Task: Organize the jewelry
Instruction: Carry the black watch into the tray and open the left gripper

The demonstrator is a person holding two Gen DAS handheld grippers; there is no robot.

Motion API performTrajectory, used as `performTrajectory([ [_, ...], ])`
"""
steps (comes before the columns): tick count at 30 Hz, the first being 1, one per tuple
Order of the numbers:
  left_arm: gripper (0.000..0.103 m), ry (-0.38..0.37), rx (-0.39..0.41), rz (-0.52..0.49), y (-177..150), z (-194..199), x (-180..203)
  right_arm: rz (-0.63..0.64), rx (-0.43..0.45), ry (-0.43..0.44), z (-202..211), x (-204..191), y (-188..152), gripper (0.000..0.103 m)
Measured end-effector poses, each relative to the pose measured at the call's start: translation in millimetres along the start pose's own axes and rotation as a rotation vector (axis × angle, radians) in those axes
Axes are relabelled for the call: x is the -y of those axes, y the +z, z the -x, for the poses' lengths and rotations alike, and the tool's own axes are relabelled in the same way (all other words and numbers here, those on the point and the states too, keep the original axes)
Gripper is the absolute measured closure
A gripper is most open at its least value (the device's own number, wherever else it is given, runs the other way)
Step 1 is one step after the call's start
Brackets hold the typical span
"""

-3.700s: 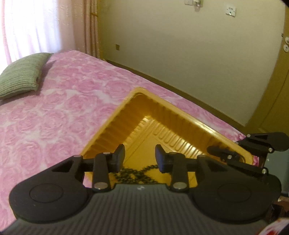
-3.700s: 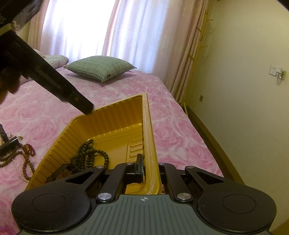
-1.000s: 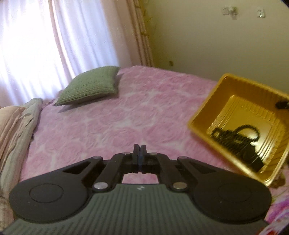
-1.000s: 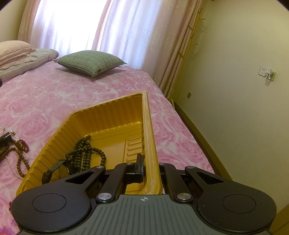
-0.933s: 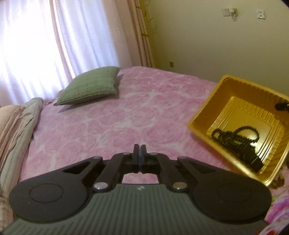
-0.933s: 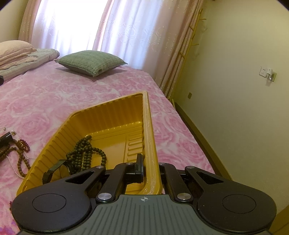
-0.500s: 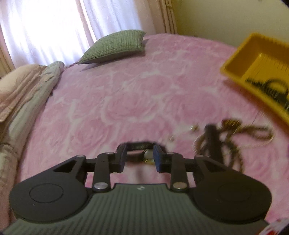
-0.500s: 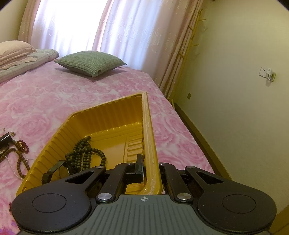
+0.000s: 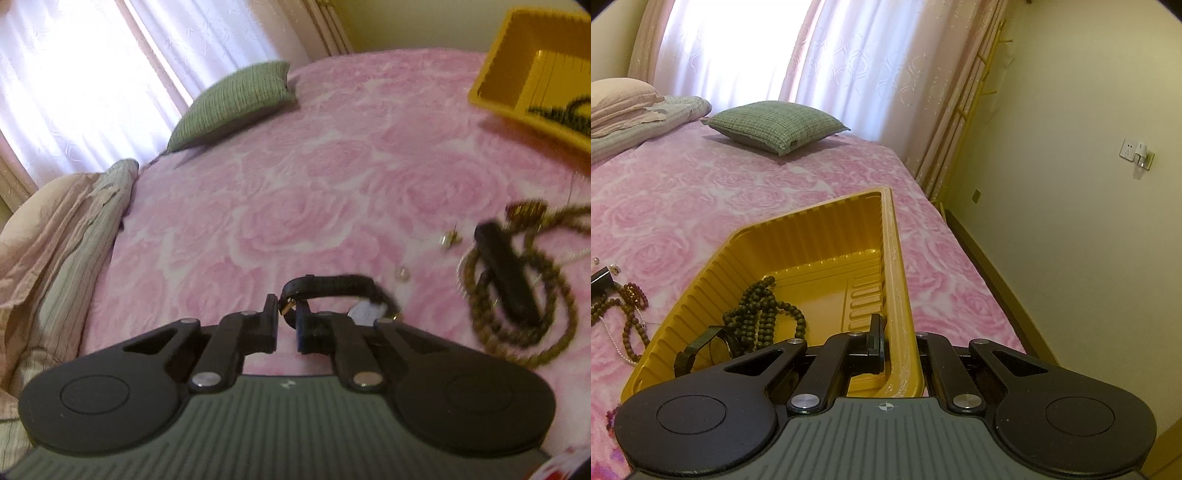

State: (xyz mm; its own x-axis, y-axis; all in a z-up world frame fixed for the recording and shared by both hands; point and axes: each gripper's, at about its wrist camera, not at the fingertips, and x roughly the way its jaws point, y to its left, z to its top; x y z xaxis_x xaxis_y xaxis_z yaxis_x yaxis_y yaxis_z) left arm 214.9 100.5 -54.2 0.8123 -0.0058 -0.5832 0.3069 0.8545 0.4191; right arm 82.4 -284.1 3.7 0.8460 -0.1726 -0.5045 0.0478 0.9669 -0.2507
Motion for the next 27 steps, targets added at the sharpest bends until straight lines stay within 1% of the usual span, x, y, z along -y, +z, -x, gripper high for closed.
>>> performTrajectory([
  [2, 0.095, -0.009, 0.024, 0.018, 7.0, 7.5, -1.1, -0.001, 0.001, 0.0, -0.1, 0.4, -0.1, 0.1],
  [3, 0.098, -0.007, 0.033, 0.02, 10.9, 10.9, -0.8, -0.001, 0.001, 0.0, -0.2, 0.5, -0.1, 0.1],
  [10, 0.097, -0.077, 0.115, 0.055, 48.0, 39.6, 1.0, 0.001, 0.003, 0.004, 0.0, 0.7, 0.1, 0.1],
  [14, 0.097, -0.126, 0.172, 0.054, 73.2, 58.0, 13.2, -0.001, 0.007, 0.005, 0.3, 0.0, -0.2, 0.1],
  [19, 0.097, -0.24, 0.229, 0.067, 104.0, 72.5, 44.9, -0.005, 0.01, 0.005, 1.6, -0.2, 0.1, 0.1],
  [22, 0.097, -0.321, 0.254, 0.08, 121.0, 78.7, 71.5, -0.003, 0.011, 0.005, 2.8, -0.3, 0.0, 0.1],
  [27, 0.097, -0.449, 0.275, 0.079, 140.0, 84.1, 115.7, -0.006, 0.012, 0.007, 5.1, 0.5, 1.4, 0.1],
])
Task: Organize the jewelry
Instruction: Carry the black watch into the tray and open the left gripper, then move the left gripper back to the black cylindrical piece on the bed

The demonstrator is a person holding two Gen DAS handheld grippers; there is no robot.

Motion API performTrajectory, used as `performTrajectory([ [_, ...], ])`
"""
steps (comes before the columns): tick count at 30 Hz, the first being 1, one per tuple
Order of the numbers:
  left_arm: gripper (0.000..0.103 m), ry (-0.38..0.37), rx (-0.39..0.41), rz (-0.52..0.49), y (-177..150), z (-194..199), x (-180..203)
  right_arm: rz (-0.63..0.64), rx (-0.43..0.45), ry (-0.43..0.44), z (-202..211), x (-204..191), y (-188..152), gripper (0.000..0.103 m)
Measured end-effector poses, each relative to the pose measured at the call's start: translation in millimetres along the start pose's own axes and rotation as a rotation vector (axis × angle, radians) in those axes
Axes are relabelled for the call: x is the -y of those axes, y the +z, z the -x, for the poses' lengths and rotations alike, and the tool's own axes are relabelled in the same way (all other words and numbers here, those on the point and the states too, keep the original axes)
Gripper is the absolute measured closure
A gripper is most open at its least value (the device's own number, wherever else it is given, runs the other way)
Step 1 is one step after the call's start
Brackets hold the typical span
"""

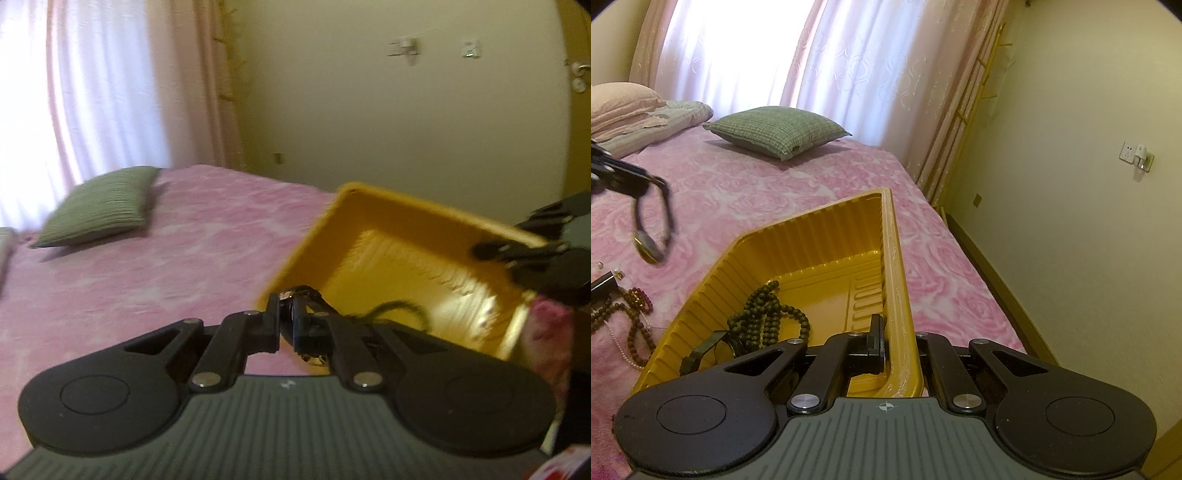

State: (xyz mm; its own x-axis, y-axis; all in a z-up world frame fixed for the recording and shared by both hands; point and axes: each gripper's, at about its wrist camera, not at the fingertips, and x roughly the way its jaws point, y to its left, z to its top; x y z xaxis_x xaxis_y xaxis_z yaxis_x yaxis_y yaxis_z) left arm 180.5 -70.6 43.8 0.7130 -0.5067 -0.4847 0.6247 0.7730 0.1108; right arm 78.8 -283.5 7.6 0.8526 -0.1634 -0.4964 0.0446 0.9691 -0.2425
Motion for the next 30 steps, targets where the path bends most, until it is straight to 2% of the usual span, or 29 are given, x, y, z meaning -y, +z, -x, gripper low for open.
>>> performTrajectory([
  [8, 0.099, -0.125, 0.007, -0.004, 9.5, -24.9, 52.4, -0.006, 0.0, 0.005, 1.1, 1.5, -0.8, 0.1],
  [13, 0.099, -0.144, 0.016, -0.015, 14.4, -31.1, 60.7, -0.014, -0.003, 0.007, -0.8, 3.5, -1.1, 0.1],
  [16, 0.097, -0.098, 0.02, 0.011, 9.6, -20.0, 43.9, -0.01, -0.004, 0.01, -0.6, 3.3, -1.2, 0.1],
  [19, 0.094, -0.016, -0.001, 0.042, -3.6, -8.0, 16.8, -0.012, -0.004, 0.009, -1.3, 3.3, -1.3, 0.1],
  [22, 0.094, 0.076, -0.039, 0.087, -22.7, 1.1, -10.4, -0.012, 0.002, 0.007, -1.1, 1.8, -0.9, 0.1],
  [27, 0.086, 0.201, -0.094, 0.152, -60.4, 17.0, -46.7, -0.01, 0.003, 0.009, 0.7, 1.6, -2.5, 0.1],
  [29, 0.079, 0.23, -0.108, 0.177, -76.9, 26.4, -58.2, -0.014, -0.001, 0.01, 0.5, 2.6, -2.7, 0.1],
  [30, 0.072, 0.253, -0.115, 0.189, -85.5, 31.4, -62.9, -0.012, -0.002, 0.01, 0.5, 2.6, -2.7, 0.1],
])
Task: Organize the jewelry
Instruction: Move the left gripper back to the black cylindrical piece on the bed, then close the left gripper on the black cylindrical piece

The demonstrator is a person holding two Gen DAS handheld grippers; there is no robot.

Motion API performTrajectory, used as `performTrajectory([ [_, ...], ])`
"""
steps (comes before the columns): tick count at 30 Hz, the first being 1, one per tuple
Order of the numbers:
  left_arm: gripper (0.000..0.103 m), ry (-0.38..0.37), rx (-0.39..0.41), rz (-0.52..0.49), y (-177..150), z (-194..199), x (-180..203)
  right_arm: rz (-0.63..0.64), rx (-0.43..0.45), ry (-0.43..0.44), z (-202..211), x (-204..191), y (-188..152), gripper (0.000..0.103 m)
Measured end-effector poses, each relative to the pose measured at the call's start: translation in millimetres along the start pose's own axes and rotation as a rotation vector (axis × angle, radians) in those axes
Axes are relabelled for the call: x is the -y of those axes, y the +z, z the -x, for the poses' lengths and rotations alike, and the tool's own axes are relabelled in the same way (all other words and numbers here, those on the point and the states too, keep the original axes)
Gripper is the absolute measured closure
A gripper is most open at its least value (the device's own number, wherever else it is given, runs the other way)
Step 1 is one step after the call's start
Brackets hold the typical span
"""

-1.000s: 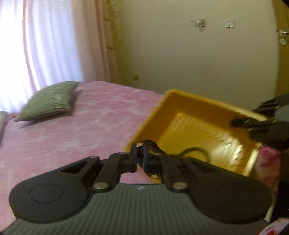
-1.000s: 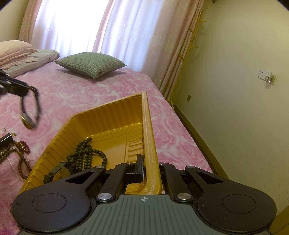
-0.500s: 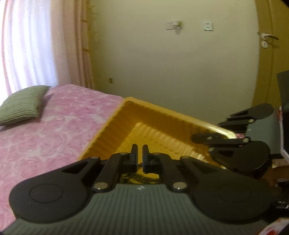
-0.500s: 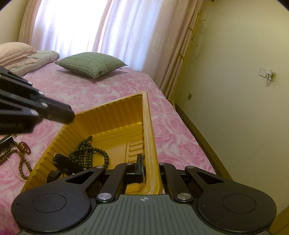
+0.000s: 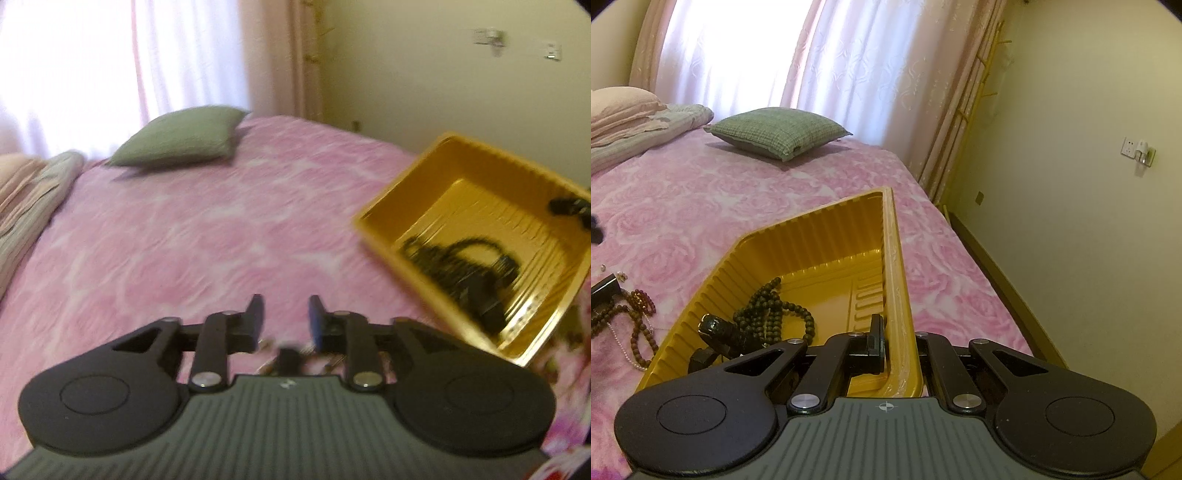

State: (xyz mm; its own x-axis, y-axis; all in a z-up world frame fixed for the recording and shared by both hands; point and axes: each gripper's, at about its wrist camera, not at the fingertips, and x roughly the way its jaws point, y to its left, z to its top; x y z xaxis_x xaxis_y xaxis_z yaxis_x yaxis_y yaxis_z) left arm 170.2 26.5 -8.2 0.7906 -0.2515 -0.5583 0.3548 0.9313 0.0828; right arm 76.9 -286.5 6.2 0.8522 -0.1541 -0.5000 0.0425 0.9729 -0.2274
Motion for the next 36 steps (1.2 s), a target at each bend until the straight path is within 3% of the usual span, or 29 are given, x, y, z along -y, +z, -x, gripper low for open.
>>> performTrajectory([
  [7, 0.068, 0.082, -0.06, 0.085, -48.2, 18.8, -33.8, 0.006, 0.001, -0.003, 0.0, -1.3, 0.1, 0.1],
  [11, 0.068, 0.085, -0.076, 0.119, -59.6, 20.0, -34.6, 0.009, 0.0, -0.004, -0.3, -1.9, 0.5, 0.1],
  [28, 0.069, -0.005, -0.071, 0.072, -52.6, -9.5, 0.5, 0.011, -0.003, -0.006, -0.9, -3.2, -0.1, 0.1],
  [36, 0.077, -0.005, -0.093, 0.038, -51.9, -19.9, 8.8, 0.013, -0.002, -0.006, -1.2, -3.3, -0.4, 0.1],
])
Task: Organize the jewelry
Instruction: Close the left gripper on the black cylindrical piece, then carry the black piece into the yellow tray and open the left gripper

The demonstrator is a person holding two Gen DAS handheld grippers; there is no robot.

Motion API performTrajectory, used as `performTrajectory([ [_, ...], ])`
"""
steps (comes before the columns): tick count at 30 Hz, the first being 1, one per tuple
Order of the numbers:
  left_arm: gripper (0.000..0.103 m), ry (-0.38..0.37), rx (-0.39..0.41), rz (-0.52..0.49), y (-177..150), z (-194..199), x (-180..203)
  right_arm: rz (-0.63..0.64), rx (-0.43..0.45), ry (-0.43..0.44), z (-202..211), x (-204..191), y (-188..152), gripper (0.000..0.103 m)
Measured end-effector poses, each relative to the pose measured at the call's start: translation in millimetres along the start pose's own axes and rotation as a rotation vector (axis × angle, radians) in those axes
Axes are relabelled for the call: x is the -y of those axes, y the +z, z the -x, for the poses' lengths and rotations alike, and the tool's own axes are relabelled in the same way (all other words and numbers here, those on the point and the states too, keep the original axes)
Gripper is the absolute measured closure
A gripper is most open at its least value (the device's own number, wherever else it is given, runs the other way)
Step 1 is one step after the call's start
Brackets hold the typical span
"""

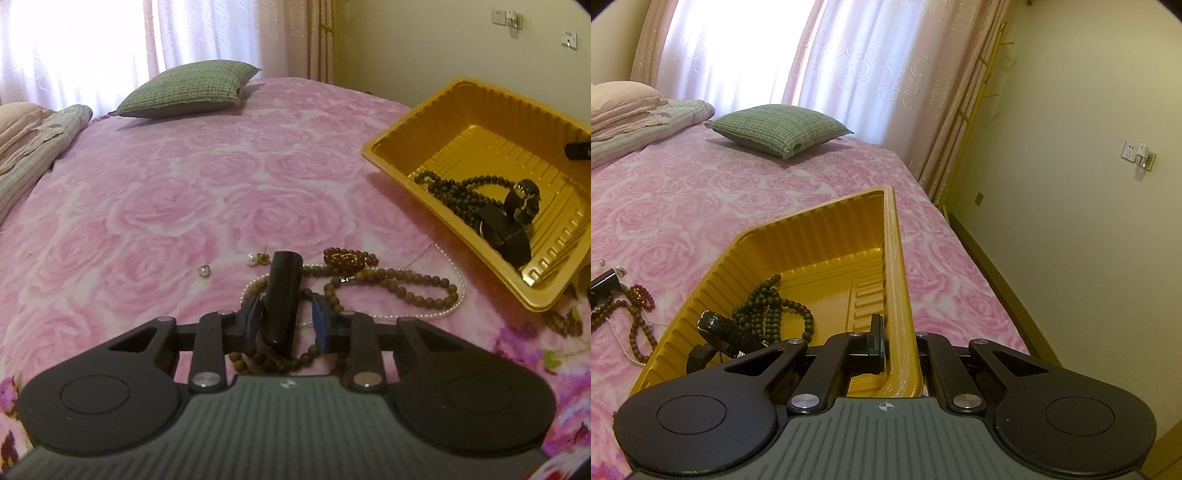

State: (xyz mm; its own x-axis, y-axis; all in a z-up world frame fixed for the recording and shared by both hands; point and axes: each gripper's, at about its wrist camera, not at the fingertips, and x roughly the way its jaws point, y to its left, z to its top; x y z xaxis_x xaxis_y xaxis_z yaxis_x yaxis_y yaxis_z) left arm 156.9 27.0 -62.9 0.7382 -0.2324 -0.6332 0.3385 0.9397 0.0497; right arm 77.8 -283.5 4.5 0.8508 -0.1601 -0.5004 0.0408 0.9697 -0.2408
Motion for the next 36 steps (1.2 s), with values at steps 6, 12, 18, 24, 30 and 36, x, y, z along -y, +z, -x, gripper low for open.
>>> performTrajectory([
  [6, 0.084, 0.006, -0.008, -0.001, 0.2, -2.5, 0.2, 0.001, -0.001, -0.002, -0.6, 0.3, -1.3, 0.1],
  [12, 0.084, -0.009, 0.002, 0.015, 4.7, 3.3, -2.2, 0.001, -0.001, -0.001, -0.5, 0.1, -1.1, 0.1],
  [18, 0.085, -0.024, 0.027, 0.031, 12.4, 11.3, -1.8, 0.002, 0.002, 0.001, 1.2, -0.6, -0.6, 0.1],
  [24, 0.085, -0.057, 0.046, 0.043, 22.6, 17.8, 3.2, 0.002, 0.003, 0.001, 1.1, -0.7, -0.5, 0.1],
  [30, 0.085, -0.105, 0.077, 0.045, 35.8, 24.2, 13.5, 0.001, 0.003, 0.001, 1.3, -0.8, -0.3, 0.1],
  [36, 0.085, -0.16, 0.105, 0.049, 50.1, 27.4, 27.7, 0.001, 0.004, 0.002, 1.4, -0.8, -0.4, 0.1],
])
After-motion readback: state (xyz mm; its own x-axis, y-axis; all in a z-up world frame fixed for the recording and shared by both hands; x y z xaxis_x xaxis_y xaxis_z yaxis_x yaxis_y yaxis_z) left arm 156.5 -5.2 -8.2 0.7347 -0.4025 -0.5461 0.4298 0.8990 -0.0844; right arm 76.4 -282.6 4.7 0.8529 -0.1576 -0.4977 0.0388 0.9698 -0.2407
